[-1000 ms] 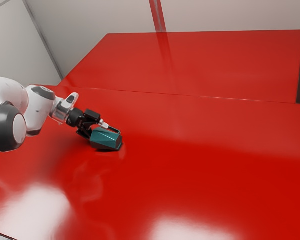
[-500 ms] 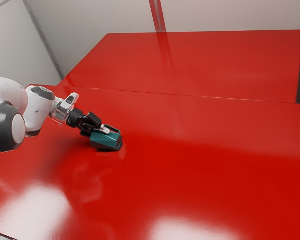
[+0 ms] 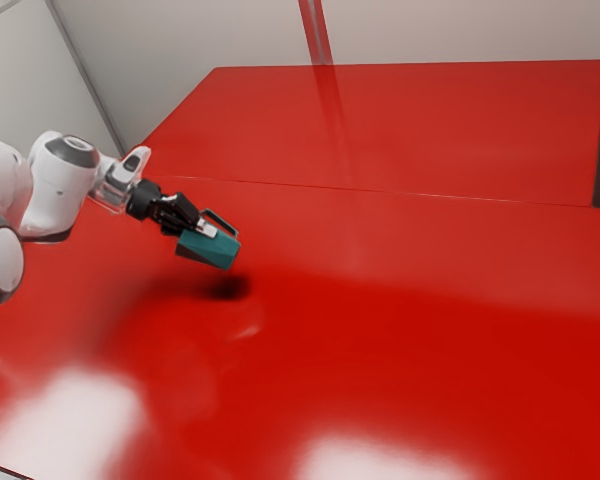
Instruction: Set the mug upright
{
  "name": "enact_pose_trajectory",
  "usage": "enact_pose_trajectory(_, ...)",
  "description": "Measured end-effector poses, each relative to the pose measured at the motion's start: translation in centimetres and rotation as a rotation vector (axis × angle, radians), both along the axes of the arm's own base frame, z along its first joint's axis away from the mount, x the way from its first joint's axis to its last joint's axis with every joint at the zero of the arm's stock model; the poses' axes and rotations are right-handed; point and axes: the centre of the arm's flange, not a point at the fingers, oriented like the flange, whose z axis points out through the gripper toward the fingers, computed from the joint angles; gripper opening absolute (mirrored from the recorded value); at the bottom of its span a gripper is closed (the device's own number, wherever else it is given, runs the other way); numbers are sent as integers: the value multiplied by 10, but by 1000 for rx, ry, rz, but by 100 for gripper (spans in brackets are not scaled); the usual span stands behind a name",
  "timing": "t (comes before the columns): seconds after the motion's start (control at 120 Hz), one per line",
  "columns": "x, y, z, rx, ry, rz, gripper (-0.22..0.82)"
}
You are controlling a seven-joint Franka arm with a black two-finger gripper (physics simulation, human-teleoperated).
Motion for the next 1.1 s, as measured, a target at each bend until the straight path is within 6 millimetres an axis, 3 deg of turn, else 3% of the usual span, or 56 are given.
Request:
enact_pose_trajectory(0.083, -6, -37, 41, 98, -49, -96, -16)
enact_pose_trajectory(0.15, -17, -73, 62, 206, -80, -187, -16)
enact_pose_trajectory(0.242, -20, -109, 68, 390, -105, -307, -16)
enact_pose_trajectory(0.333, -19, -131, 62, 565, -112, -399, -16)
enact_pose_trajectory(0.525, -17, -131, 34, 767, -105, -454, -16)
enact_pose_trajectory(0.767, -7, -137, 9, 841, -108, -456, -16)
enact_pose_trajectory(1.1, -46, -135, -13, 863, -105, -406, -17)
